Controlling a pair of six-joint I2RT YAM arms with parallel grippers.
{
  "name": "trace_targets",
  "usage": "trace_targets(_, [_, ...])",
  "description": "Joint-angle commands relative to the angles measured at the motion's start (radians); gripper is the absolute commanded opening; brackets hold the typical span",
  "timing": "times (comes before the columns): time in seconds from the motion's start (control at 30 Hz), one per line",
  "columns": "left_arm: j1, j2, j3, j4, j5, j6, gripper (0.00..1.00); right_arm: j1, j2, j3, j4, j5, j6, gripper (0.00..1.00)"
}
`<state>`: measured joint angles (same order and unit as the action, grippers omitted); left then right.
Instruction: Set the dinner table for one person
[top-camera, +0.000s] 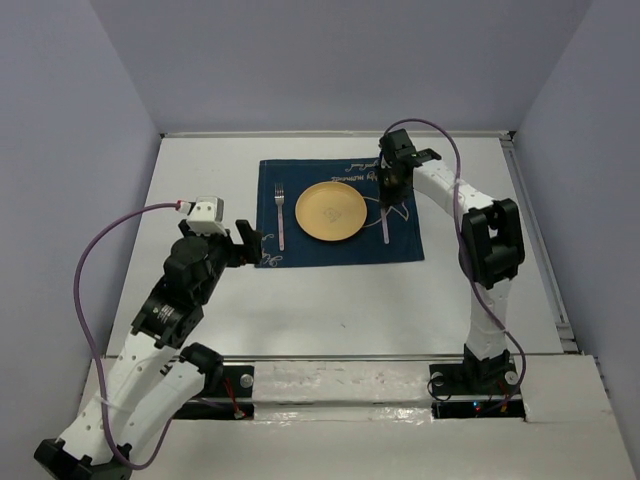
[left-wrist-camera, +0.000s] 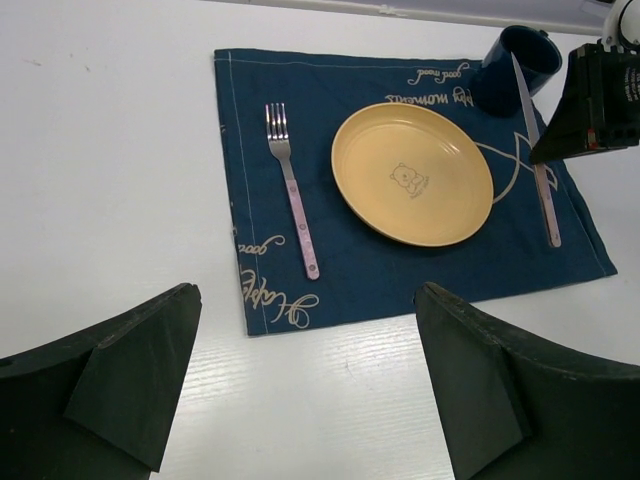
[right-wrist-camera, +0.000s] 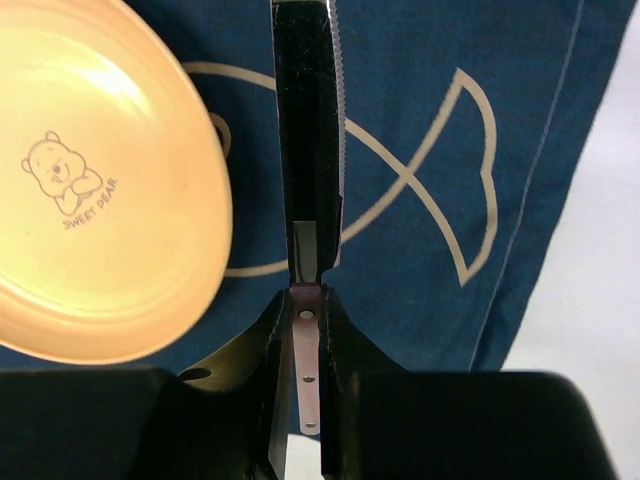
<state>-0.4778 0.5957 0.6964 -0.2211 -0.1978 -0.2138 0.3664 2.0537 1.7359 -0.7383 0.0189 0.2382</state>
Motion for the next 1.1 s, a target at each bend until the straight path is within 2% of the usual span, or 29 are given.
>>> trace_targets(0.0, [0.021, 0.012, 0.034, 0.054, 0.021, 0.010, 0.99, 0.011, 0.035, 0.086, 0.074, -0.053, -0.025, 0.00])
trace_targets(0.2, [0.033, 0.023, 0.034, 0.057, 0.038, 0.013, 0.99, 0.011, 0.118, 0.129, 0.073, -0.031, -0.011, 0.00])
trace_targets(0.63, [0.034, 0.019, 0.032, 0.060, 0.055, 0.013, 0.99, 0.011, 0.181, 0.139, 0.076, 0.064, 0.058, 0.00])
trace_targets(0.7, [0.034, 0.019, 0.032, 0.062, 0.061, 0.013, 0.99, 0.011, 0.192, 0.140, 0.076, 0.079, 0.075, 0.06])
trace_targets(0.73, [0.033, 0.018, 0.032, 0.062, 0.061, 0.013, 0.99, 0.011, 0.195, 0.142, 0.077, 0.088, 0.079, 0.14])
trace_targets(0.83, [0.033, 0.016, 0.032, 0.063, 0.061, 0.013, 0.99, 0.011, 0.203, 0.148, 0.077, 0.096, 0.088, 0.28])
trace_targets(0.97, [0.034, 0.010, 0.032, 0.062, 0.058, 0.011, 0.99, 0.011, 0.189, 0.148, 0.086, 0.101, 0.104, 0.40])
trace_targets(1.07, [0.036, 0.003, 0.032, 0.065, 0.057, 0.010, 0.99, 0.011, 0.163, 0.143, 0.102, 0.078, 0.107, 0.46])
